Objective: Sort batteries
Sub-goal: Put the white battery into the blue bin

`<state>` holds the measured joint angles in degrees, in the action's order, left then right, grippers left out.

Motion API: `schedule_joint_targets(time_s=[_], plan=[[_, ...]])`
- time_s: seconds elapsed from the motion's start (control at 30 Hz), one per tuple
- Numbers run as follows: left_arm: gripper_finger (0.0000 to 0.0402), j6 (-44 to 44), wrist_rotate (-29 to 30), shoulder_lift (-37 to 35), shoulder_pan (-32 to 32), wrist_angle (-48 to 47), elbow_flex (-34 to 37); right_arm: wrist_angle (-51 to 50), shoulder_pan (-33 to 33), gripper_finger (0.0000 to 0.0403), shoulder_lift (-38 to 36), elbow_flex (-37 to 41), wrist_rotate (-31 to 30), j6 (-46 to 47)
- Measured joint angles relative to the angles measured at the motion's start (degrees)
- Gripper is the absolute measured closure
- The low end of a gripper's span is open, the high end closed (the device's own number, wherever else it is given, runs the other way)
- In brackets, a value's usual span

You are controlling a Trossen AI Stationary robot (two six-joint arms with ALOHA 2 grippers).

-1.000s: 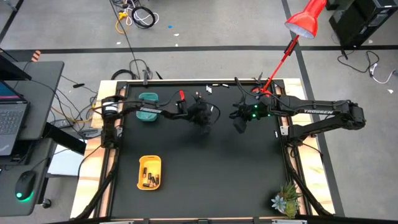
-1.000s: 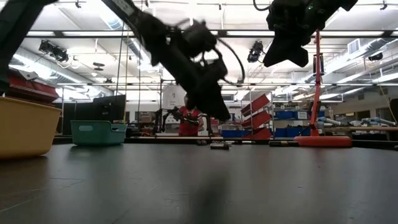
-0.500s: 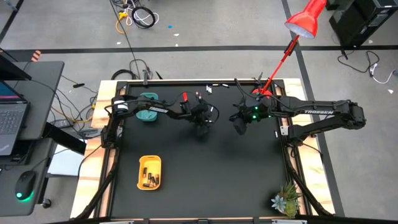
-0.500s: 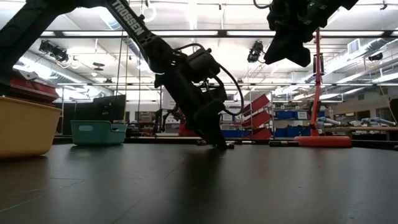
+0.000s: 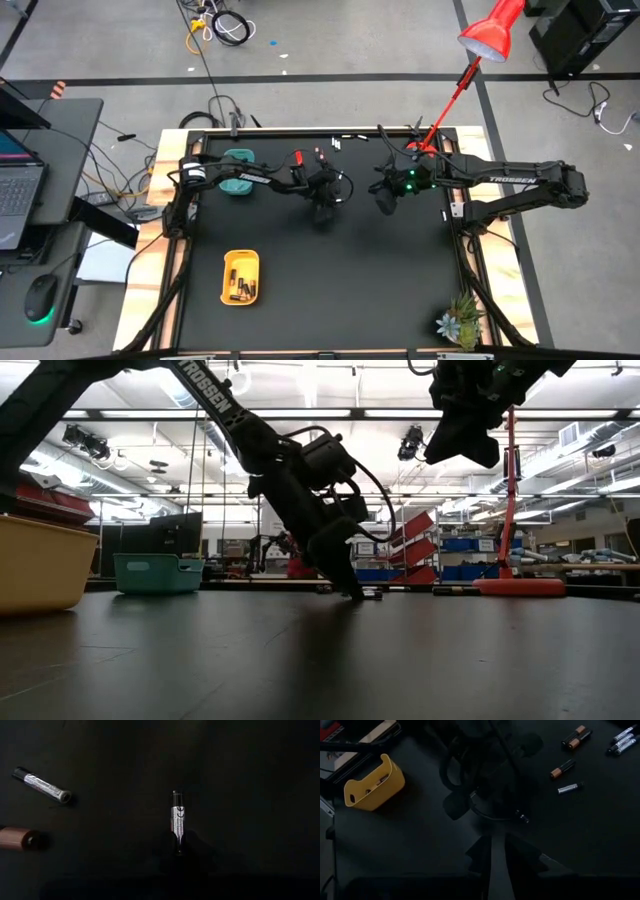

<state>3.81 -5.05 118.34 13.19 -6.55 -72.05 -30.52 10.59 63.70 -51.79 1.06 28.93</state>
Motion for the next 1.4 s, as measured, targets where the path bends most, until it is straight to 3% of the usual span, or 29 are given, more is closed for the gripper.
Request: schedule_joint_targets(time_s=[0.23,0.57,0.67,0.9,1.03,1.2,1.4], plan=[[0.0382,-3.4,1.5,-1.5,-0.3,-2.9,0.1,0.0,0.0,0.0337,0.0,0.0,0.0,-0.1],[0.0399,-2.7,3.2,-11.6,-0.2,-10.0,0.5,-0.2,0.0,0.0337,0.0,0.0,0.0,-0.5],[0.0401,-2.8,0.0,-13.9,0.0,-8.7,0.3,-0.1,0.0,0.0337,0.0,0.0,0.0,-1.4],[0.0369,-13.8,1.9,-13.8,0.0,-6.5,0.3,-1.3,0.6,0.0337,0.2,0.0,0.1,-1.7],[0.0363,-19.3,1.5,-16.4,-0.5,-6.5,0.3,-1.4,1.9,0.0333,3.5,0.0,0.1,-7.2],[0.0384,-17.4,6.3,-21.0,-3.7,-7.7,0.3,1.2,6.7,0.0307,11.2,0.0,0.2,-18.0],[0.0395,-17.9,7.6,-25.7,-5.6,-3.8,5.2,6.2,14.5,0.0257,19.1,0.0,9.4,-27.3]])
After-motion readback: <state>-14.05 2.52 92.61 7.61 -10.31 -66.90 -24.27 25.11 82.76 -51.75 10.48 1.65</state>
